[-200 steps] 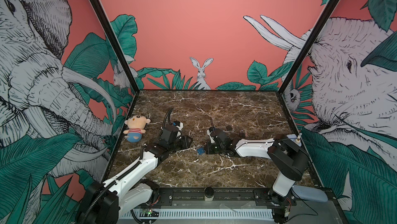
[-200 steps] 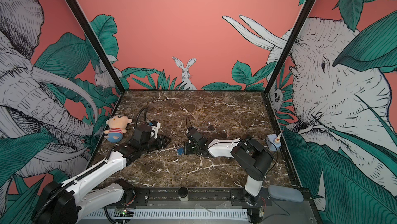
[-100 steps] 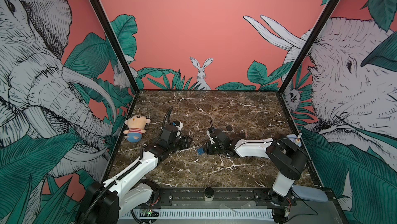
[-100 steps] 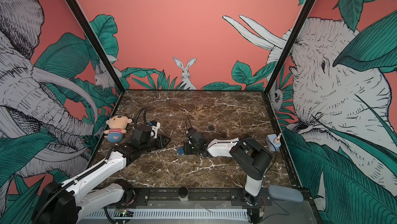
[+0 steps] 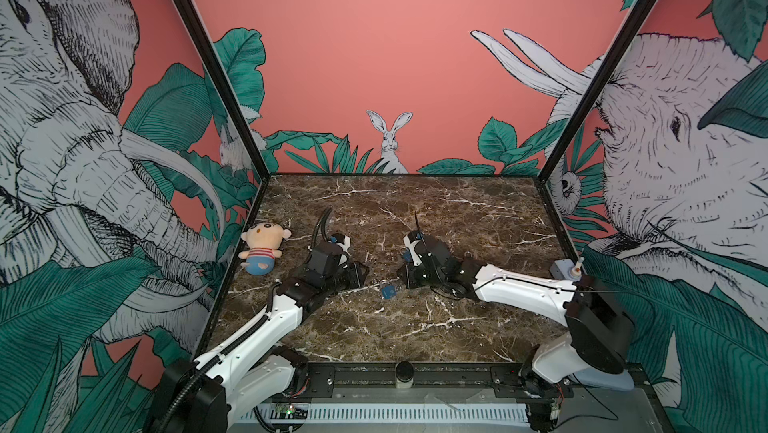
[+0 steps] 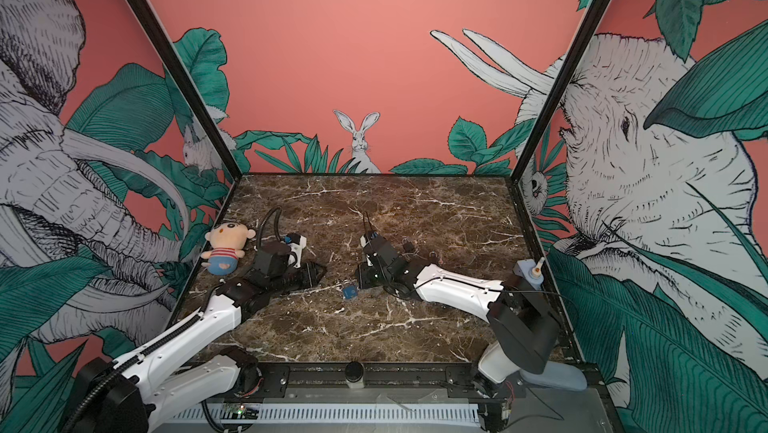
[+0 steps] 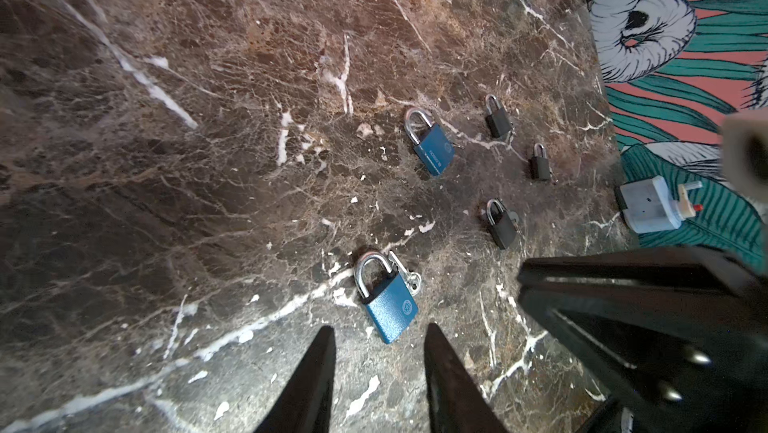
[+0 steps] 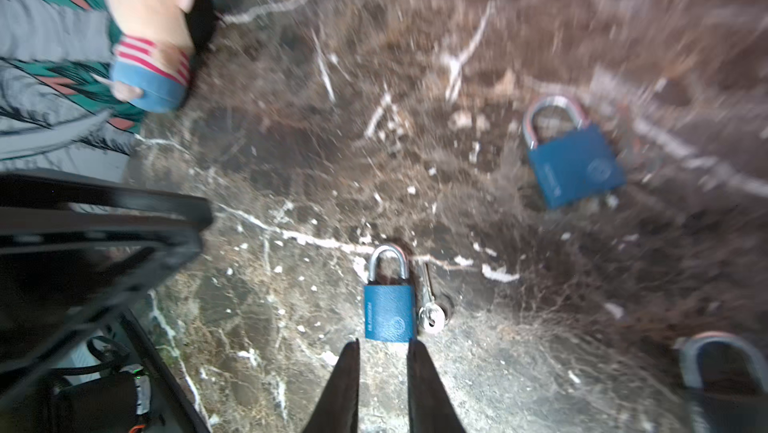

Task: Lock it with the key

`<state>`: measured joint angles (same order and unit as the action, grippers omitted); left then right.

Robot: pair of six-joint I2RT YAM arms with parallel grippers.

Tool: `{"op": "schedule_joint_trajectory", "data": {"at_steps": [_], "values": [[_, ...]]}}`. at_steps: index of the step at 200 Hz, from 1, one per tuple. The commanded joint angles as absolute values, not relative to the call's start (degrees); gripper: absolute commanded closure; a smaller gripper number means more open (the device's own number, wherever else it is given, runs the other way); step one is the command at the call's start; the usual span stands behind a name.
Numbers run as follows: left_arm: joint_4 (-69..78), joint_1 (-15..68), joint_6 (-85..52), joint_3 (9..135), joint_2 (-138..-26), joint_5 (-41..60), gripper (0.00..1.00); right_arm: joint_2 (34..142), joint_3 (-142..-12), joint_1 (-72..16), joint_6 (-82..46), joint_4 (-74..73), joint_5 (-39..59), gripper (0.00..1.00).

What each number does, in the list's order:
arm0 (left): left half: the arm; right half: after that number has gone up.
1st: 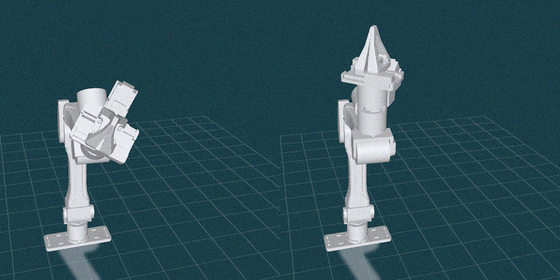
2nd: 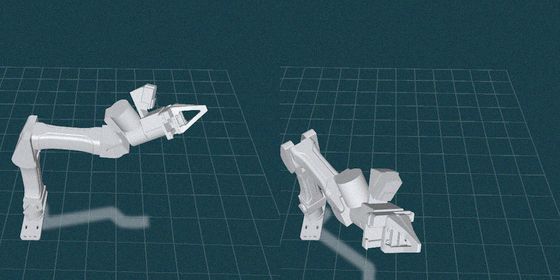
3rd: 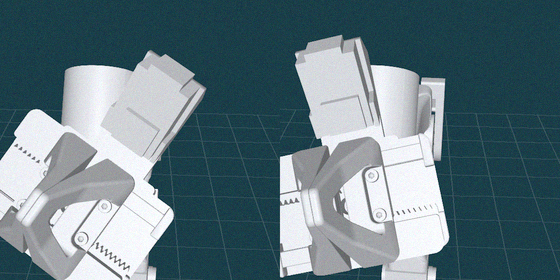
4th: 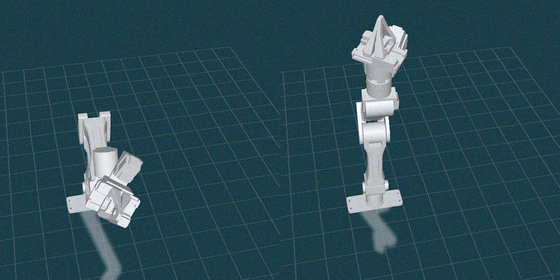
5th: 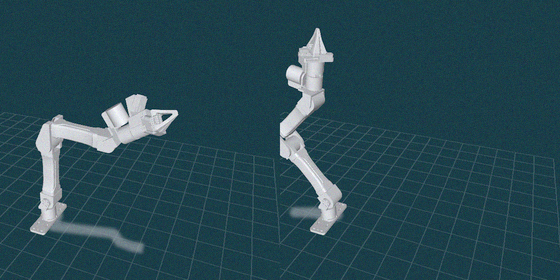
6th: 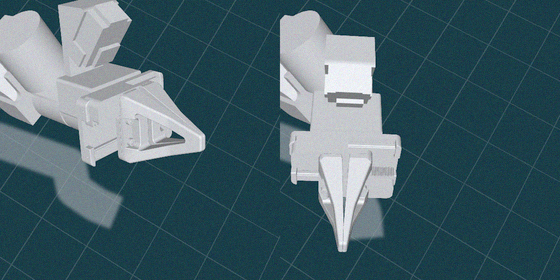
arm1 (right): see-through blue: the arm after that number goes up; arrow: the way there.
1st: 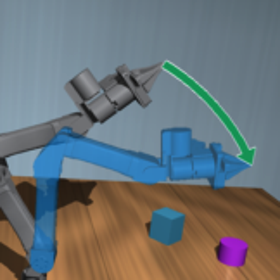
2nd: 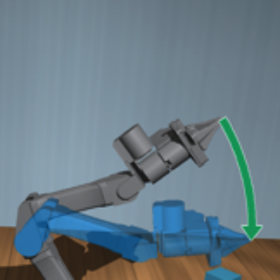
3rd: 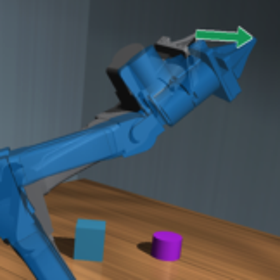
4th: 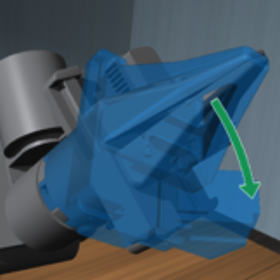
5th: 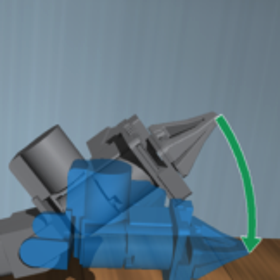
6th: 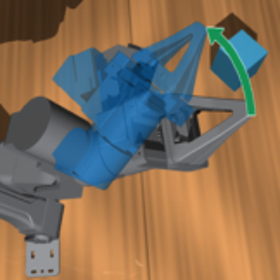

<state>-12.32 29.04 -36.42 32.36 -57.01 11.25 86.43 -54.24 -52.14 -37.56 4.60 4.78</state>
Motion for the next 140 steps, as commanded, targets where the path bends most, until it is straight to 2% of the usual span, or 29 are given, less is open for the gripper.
{"op": "schedule_joint_trajectory", "data": {"at_steps": [1, 26, 49, 80, 99, 104, 109, 126, 140], "values": [[-15.3, 28.6, -34.2, 35.8, -55.2, 7.5, 0.62, 83.2, -55.8, -52.1, -31.5, 9.9, -0.3, 0.77], [-16.7, 28.6, -30.9, 38.9, -54.4, 2.2, 0.6, 79.2, -56.8, -48.9, -27.9, 12.7, -2.7, 0.74], [-16.8, 28.5, -26.8, 42.3, -55.0, -4.5, 0.53, 73.5, -56.9, -43.5, -24.7, 15.2, -4.5, 0.69], [-17.7, 27.3, -21.4, 48.5, -58.6, -8.0, 0.48, 63.6, -52.7, -36.5, -18.9, 13.3, -8.0, 0.44], [-17.3, 25.8, -20.6, 50.5, -60.9, -7.5, 0.44, 60.4, -51.5, -32.4, -15.6, 12.8, -7.9, 0.21], [-17.2, 25.2, -20.8, 51.0, -61.5, -7.0, 0.43, 60.0, -51.4, -31.4, -15.1, 12.8, -8.1, 0.09], [-16.9, 24.8, -20.8, 51.5, -62.1, -6.3, 0.41, 59.7, -51.3, -30.3, -14.6, 12.7, -8.3, 0.02], [-15.6, 22.9, -20.6, 52.3, -63.6, -5.3, 0.18, 59.6, -50.7, -26.4, -12.5, 12.0, -7.6, 0.01], [-15.2, 21.6, -20.0, 53.2, -64.8, -5.5, 0.15, 59.6, -49.9, -23.4, -11.2, 10.7, -8.2, 0.01]]}}
